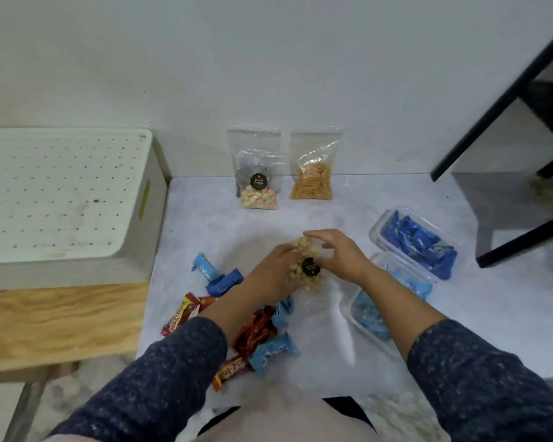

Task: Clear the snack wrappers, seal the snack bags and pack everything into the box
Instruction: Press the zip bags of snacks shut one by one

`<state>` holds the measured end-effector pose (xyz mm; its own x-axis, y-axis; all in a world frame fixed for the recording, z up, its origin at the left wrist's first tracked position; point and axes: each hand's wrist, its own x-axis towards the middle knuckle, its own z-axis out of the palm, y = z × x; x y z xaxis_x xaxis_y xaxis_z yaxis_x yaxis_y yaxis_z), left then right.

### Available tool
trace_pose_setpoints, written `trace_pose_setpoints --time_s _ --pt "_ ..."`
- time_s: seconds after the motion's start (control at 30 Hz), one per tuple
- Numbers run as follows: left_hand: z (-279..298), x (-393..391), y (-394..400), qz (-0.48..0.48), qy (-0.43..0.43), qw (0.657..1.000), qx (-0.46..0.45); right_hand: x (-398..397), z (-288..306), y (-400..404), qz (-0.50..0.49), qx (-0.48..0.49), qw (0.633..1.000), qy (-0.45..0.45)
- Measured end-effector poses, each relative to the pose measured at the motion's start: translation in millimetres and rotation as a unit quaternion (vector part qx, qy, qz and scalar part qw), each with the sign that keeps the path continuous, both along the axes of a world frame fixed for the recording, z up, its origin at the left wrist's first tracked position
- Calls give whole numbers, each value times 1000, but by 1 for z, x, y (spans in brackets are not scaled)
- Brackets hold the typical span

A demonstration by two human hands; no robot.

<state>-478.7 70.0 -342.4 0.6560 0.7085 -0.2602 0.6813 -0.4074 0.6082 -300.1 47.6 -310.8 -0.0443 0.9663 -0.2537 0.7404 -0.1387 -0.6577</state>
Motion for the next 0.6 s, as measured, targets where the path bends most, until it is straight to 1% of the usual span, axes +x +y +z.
trace_pose_setpoints --time_s 0.1,0.17,0.27,0.37,0.5,0.57,0.6 --pt "-15 8 -20 -6 44 999 -9 0 -4 -21 31 -6 999 -17" --pt "-20 13 -24 -4 81 997 2 4 -10 -23 53 -14 998 -28" --pt "-22 21 -21 -12 129 991 24 13 -22 -17 51 -49 997 -18" --pt "-22 30 -21 -4 180 983 32 21 -32 -12 46 -88 994 -50" --pt "-19 44 -20 11 229 973 37 28 -40 0 60 -117 990 -42" --pt "-15 47 -20 25 233 971 44 32 -40 7 52 -122 991 -25" --pt "-13 47 -20 35 226 973 44 33 -39 10 37 -123 992 -1"
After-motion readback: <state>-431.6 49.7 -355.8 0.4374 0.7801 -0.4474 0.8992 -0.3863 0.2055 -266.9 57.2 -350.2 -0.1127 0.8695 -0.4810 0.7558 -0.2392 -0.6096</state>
